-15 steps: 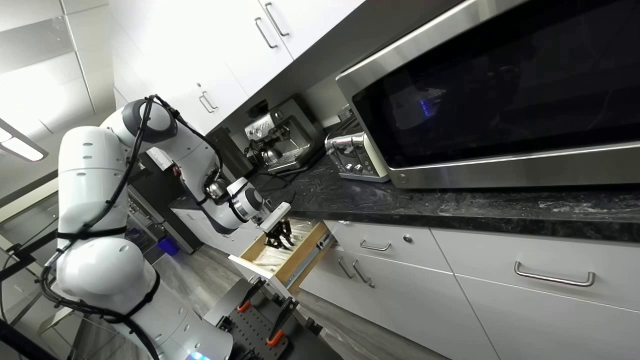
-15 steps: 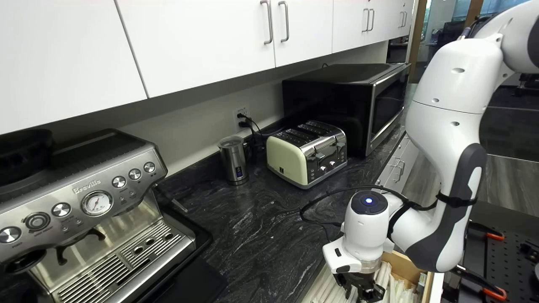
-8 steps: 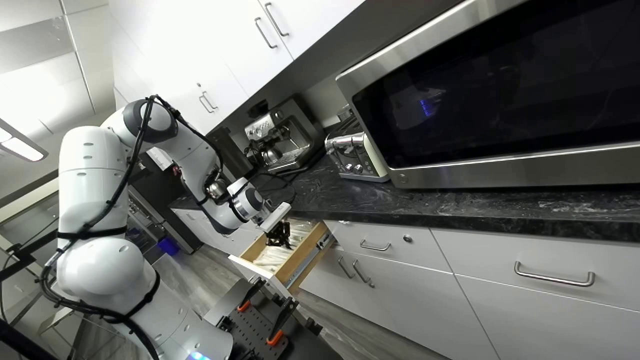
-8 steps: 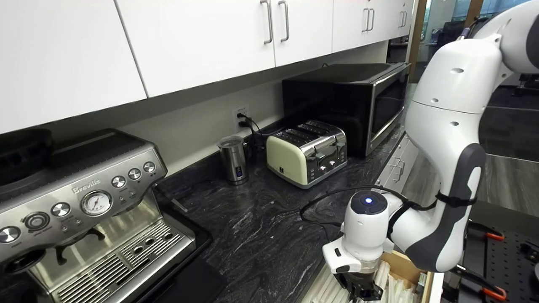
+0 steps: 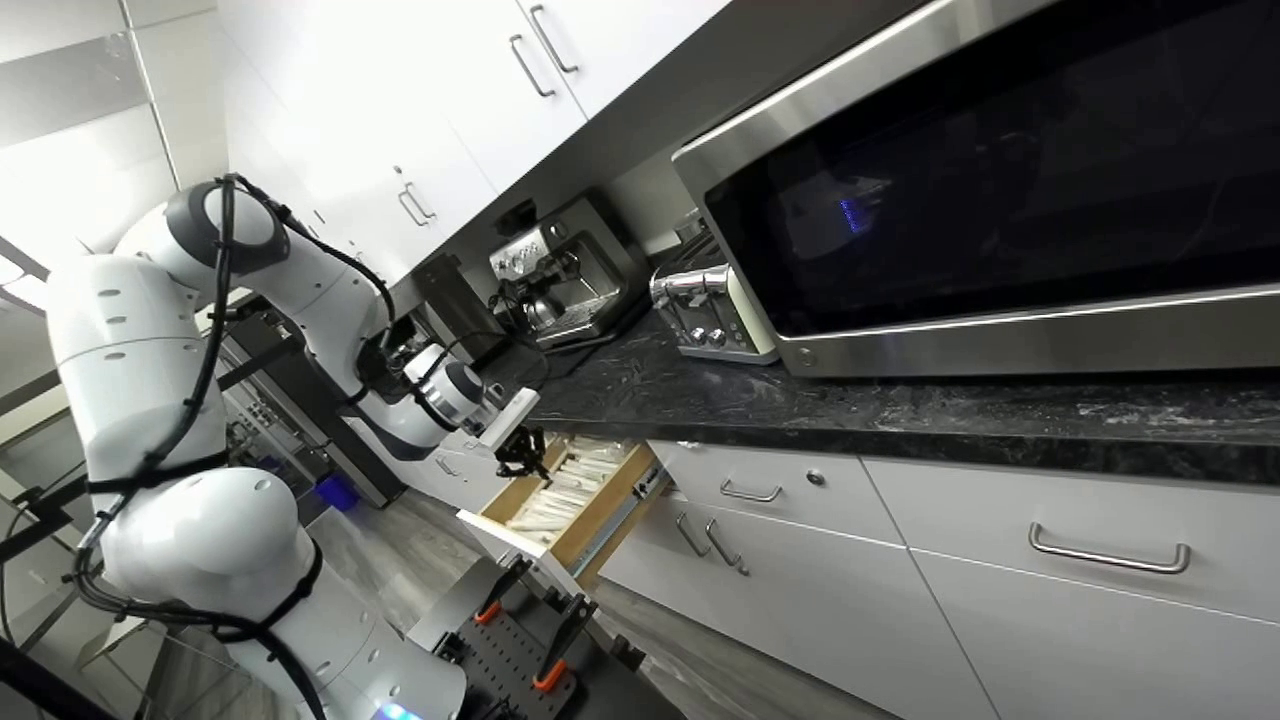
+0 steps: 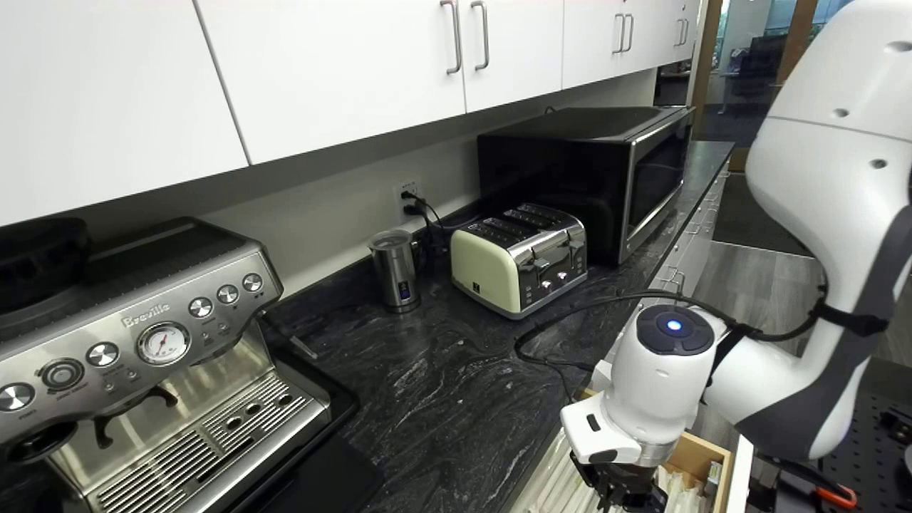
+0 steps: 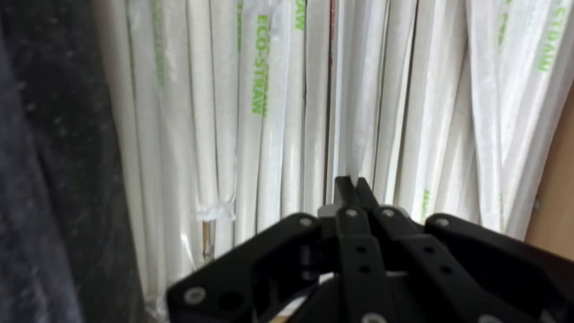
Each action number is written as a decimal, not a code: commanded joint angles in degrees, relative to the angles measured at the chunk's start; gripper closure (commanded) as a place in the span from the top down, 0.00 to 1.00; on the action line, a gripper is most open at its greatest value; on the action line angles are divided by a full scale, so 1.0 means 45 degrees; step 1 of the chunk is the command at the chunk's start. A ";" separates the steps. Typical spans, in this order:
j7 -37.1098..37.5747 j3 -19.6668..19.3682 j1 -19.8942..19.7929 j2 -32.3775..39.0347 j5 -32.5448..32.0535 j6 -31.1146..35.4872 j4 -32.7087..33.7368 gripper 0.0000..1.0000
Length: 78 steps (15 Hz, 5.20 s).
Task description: Remove one straw from the open drawer and put it on the countertop, close the open drawer
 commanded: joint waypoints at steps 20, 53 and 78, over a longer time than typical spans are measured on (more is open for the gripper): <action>0.7135 -0.2932 0.2249 -0.0331 -0.8715 -0.2785 0.6884 0.00; 0.1656 0.2706 -0.1085 -0.6357 -0.1110 -0.3797 -0.0841 1.00; -0.3802 0.3943 0.2873 -0.8159 0.1660 -0.2306 -0.4878 1.00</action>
